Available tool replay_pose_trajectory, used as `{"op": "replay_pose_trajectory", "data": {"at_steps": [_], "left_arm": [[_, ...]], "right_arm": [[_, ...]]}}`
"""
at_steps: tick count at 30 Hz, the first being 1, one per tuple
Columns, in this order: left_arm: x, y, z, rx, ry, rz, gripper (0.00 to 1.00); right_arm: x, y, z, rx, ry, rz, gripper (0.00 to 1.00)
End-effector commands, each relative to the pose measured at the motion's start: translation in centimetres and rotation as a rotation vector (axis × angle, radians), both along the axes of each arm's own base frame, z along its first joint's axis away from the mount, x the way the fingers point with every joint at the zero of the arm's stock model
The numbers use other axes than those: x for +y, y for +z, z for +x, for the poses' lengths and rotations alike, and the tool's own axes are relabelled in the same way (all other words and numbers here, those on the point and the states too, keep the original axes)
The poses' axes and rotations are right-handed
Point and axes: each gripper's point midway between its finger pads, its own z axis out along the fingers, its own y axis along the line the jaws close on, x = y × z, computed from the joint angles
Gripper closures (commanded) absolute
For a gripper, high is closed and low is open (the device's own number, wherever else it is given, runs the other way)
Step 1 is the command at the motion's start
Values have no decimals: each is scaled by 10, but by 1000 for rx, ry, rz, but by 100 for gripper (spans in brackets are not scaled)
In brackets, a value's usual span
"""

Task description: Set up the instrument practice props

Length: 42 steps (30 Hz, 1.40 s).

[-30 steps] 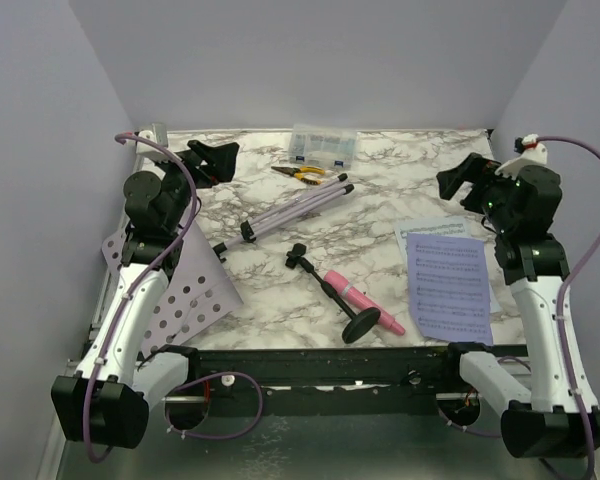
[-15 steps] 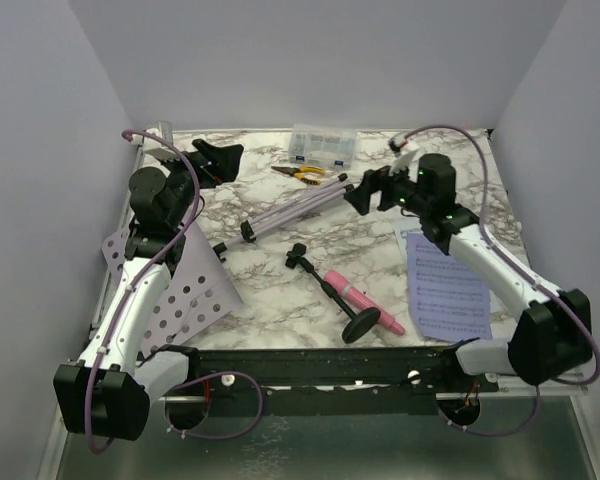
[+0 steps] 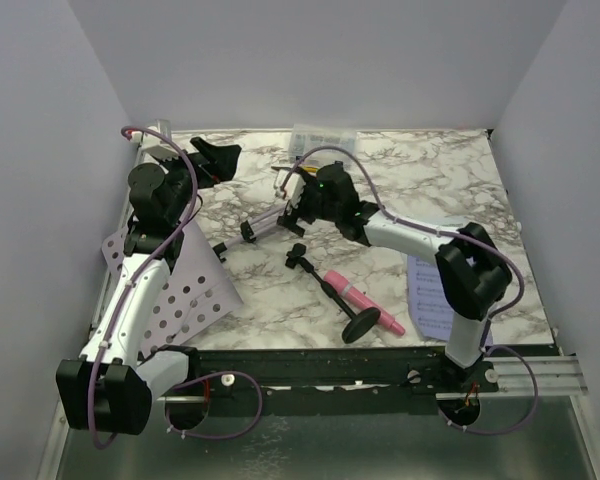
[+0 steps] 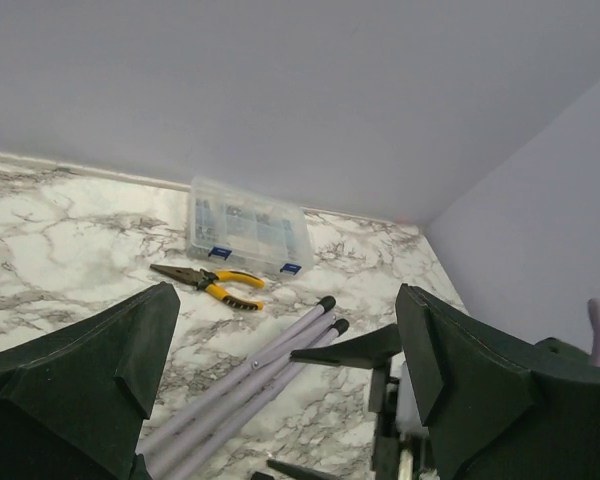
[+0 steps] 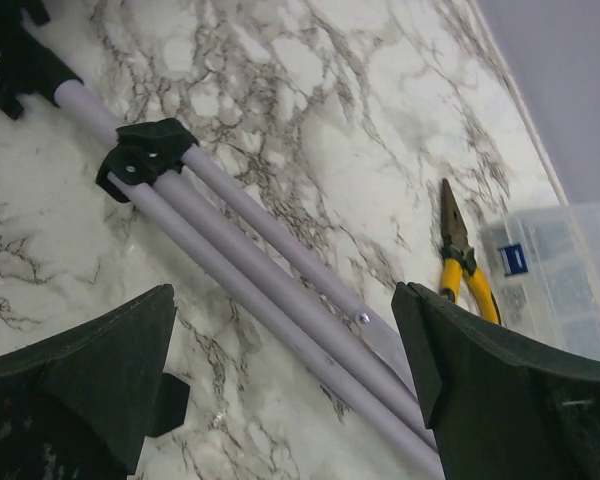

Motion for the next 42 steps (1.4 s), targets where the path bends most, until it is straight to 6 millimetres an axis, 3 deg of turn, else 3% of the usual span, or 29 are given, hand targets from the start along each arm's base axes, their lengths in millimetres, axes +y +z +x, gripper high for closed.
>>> {"op": "replay_pose_trajectory", "data": {"at_steps": [1, 3, 8, 11, 18, 26, 28, 30, 34, 42], "left_arm": [[4, 13, -1, -17, 7, 17, 1], [5, 13, -1, -14, 12, 21, 1], [8, 15, 1, -9, 12, 23, 1], [8, 13, 3, 2, 3, 20, 1], [14, 9, 10, 37, -13, -16, 1], [16, 6, 12, 51, -18, -30, 1], [15, 7, 11, 47, -22, -27, 1], [15, 8, 11, 44, -24, -25, 1], [15, 8, 11, 45, -25, -22, 1], [25, 6, 15, 54, -6, -29, 1]], "right_arm": [[34, -7, 2, -239, 167, -119, 0], [45, -8, 8, -239, 185, -103, 0], [72, -36, 3, -164, 321, -118, 1], [84, -49, -4, -141, 397, -129, 0], [115, -50, -44, -181, 574, -110, 0], [136, -71, -59, -158, 679, -135, 0], [141, -84, -58, -181, 687, -192, 1], [144, -99, -56, -190, 693, -242, 3], [148, -112, -49, -201, 688, -272, 8], [163, -138, -32, -323, 634, -404, 33]]}}
